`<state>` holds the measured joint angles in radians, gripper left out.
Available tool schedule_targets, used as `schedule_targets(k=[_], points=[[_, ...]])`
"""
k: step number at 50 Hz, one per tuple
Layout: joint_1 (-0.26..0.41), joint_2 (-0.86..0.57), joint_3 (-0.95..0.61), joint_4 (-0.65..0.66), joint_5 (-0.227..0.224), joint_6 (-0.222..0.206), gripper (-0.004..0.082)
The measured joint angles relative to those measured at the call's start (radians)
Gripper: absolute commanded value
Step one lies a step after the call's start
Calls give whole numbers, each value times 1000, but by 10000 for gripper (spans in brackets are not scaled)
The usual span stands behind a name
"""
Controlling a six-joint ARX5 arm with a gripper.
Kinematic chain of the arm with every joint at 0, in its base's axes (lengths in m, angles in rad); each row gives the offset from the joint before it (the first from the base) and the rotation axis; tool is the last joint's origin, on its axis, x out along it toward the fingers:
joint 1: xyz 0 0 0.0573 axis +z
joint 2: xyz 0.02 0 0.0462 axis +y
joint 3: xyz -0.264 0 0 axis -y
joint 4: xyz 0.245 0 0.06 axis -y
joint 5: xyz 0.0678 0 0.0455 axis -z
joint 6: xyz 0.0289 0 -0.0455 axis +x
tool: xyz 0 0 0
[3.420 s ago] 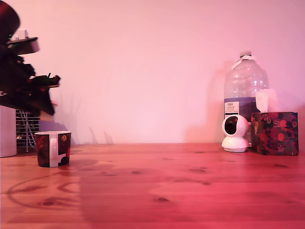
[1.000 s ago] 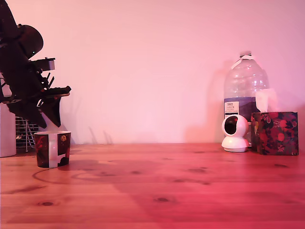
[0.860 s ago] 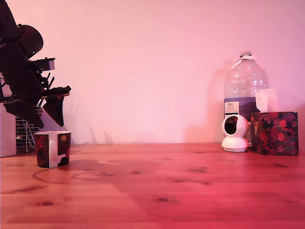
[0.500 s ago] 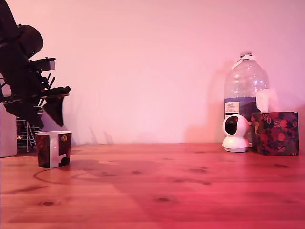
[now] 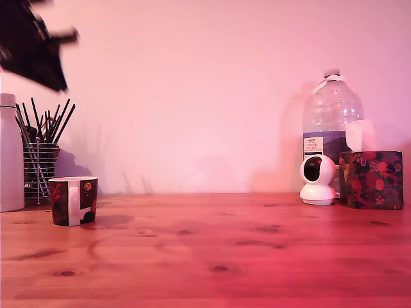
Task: Pick up the coffee capsules from the table one by one and drop them inside the nearest coffee cup
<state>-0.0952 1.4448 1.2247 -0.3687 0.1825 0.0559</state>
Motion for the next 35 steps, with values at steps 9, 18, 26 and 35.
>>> schedule_targets(k=[9,18,26,35], points=[[2,-111,-199,58,22,-9,-19],[13,-257,-351,113,42,-48,-19],[24,-409,-455,170,44,-71,-19],[26,-540,-602,211,43,-88,-19]])
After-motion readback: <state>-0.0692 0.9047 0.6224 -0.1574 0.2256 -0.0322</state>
